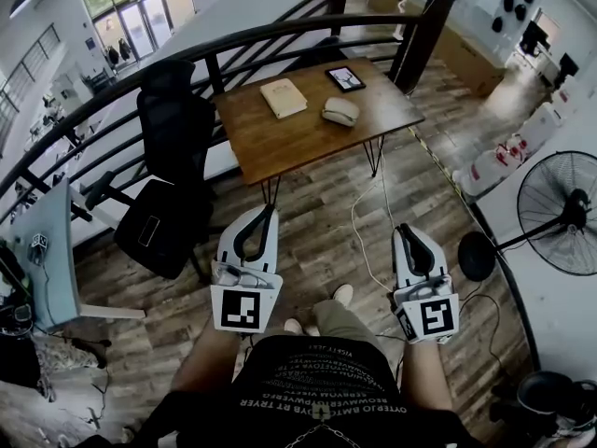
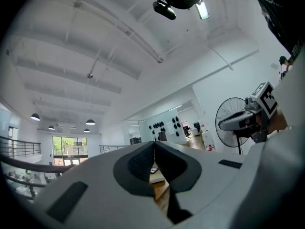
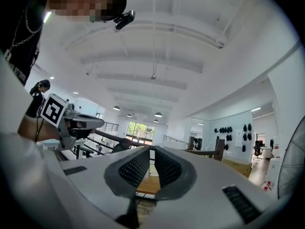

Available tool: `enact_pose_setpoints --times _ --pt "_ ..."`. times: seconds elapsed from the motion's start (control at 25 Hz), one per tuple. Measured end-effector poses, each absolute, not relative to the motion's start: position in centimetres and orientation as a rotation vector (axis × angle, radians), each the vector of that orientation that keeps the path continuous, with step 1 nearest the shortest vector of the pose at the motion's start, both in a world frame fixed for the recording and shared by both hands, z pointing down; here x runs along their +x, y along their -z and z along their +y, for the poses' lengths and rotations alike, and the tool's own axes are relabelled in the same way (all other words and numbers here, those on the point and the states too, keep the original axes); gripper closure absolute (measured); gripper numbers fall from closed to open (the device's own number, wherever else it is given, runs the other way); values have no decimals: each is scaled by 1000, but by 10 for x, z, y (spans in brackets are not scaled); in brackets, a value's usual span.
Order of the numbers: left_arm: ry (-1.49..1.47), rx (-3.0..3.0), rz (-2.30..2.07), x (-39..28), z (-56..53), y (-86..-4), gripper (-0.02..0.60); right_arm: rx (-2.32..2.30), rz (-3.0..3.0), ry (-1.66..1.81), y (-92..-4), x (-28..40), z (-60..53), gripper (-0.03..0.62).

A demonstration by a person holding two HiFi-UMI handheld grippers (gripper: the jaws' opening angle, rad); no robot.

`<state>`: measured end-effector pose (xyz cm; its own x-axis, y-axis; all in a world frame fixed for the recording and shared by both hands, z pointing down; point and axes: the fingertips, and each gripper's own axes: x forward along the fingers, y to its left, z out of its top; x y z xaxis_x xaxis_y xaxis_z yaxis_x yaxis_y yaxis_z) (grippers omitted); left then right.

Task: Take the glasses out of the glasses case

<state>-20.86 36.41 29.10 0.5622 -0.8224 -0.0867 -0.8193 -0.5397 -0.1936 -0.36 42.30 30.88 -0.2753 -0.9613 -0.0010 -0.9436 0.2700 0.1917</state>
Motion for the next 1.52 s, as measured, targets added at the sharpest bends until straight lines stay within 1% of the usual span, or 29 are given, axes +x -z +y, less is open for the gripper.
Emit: enact_pose_setpoints --times 0.04,0.16,0.4,0.52,0.76,1.32,1.52 --pt "17 -2588 1382 -209 363 -291 552 1815 -2412 227 -310 -4 422 569" --pt "25 -2600 1386 -211 356 -293 552 1804 -2425 197 -315 -4 415 491" --pt "90 -2612 1399 -207 335 -307 552 1794 -2448 155 -325 2 390 428" --pt "114 -2626 1421 -206 318 -318 554 1785 -2458 133 -333 5 372 414" --pt "135 -2646 1410 -186 284 -329 552 1762 -2475 75 -351 20 335 414" --pt "150 -2696 1403 -132 215 -340 554 1767 -2473 70 -351 70 265 414" --pt "158 -2683 1439 -124 183 -344 552 1747 -2479 46 -359 84 236 413"
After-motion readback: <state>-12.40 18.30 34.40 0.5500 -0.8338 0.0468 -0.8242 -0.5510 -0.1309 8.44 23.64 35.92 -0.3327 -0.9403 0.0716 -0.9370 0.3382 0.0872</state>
